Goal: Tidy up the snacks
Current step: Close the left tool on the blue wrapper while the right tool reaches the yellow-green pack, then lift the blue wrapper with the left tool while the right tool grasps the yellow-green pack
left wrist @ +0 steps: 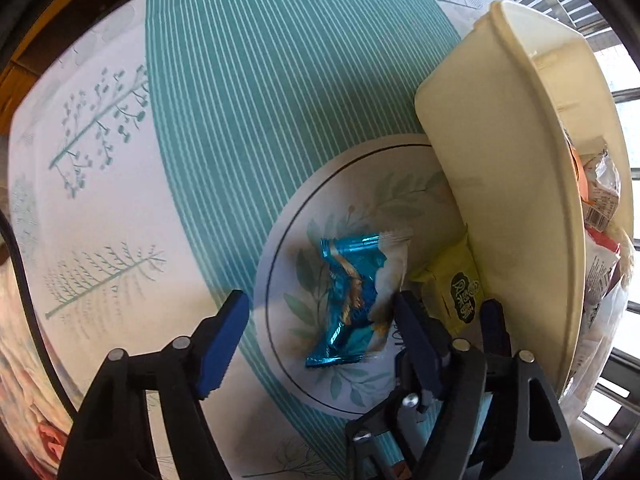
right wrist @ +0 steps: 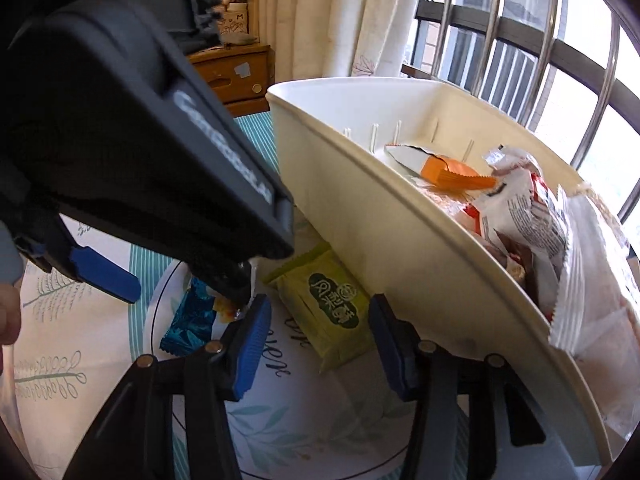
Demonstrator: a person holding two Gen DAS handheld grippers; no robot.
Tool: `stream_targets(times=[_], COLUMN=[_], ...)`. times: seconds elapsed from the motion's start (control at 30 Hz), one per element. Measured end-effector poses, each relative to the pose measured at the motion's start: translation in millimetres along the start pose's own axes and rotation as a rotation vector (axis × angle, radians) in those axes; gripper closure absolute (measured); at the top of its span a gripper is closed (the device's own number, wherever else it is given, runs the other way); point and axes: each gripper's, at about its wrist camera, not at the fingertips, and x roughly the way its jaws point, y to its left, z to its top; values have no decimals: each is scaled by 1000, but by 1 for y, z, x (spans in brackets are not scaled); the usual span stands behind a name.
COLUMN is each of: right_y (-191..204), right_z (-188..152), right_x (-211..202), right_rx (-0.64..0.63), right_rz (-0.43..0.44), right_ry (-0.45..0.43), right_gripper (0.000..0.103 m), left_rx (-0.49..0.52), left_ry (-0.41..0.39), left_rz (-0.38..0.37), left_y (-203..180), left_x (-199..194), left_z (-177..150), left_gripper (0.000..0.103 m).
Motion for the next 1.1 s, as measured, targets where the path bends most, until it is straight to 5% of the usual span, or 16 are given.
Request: stream_targets(times=[0.13,0.3,0.6,0.83,1.1], right_y=[9,9,11,8,15], right_z=[5,14,26,34,29], right_x=[8,15,22,24,20], right_rx=[-76,-109,-187,-189,-168], right_rz=[-17,-21,22,94,159], right_ry=[2,21,61,85,127], right_gripper=[53,69,82,103,103], left_rx=[-10,-42,-91,-166,-230], left_ry=[1,19,26,4,-23], left_rz=[12,-89,-57,-44,-34], left_y=[-5,-3,18,47,60], left_x=[2,-1,-9,-25,-48], left_z=[9,14,16,10,-17], left_gripper=[41,73,75,75,75])
